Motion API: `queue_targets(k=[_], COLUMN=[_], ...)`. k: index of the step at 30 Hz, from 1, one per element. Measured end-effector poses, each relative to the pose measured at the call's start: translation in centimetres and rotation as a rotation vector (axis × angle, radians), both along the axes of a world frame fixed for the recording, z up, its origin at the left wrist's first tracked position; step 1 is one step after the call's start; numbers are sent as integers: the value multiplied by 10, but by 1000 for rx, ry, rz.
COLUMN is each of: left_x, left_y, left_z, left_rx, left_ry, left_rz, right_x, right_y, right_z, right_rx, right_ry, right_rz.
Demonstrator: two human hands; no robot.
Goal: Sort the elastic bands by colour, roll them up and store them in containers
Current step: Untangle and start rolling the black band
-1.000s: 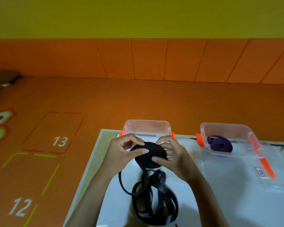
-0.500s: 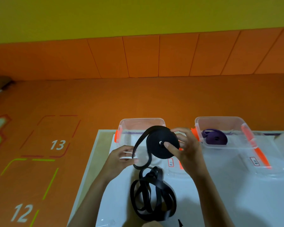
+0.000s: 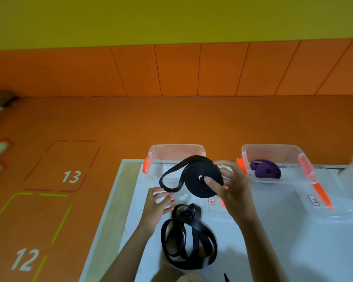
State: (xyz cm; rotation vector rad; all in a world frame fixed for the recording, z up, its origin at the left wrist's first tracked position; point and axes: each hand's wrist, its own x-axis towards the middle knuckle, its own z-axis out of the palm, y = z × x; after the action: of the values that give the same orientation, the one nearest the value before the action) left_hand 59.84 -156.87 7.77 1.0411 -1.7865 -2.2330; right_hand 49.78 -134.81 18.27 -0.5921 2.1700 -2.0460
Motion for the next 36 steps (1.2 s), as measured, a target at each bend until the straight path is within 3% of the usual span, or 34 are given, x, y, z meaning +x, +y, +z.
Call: queue_targets(k=[6,12,17,24,26,31,36], left_x=[-1,35,62,102,108,122,127], left_y=[2,-18,-32,-29,-26,-12,0], left_z=[-4,-4,-8,-14,-13,-6,0], left_rx=[25,191,456,655,601,143,49], left_ry=[39,97,184,353,340,86,-52], left_rz=[220,-14,0,-99,-72,-157,-242], right_x=[10,15,28,53,59,82,95], right_y=[9,28,38,43,48,58,65], right_z=[3,-2,-15,-20,-18,-12,-9], right_rx=[-11,-45,35,85,81,140,235], right_ry=[-1,-101,-143,-138,-115,18,115], right_rz=[2,-171,-248,-265,-255,-193,-152])
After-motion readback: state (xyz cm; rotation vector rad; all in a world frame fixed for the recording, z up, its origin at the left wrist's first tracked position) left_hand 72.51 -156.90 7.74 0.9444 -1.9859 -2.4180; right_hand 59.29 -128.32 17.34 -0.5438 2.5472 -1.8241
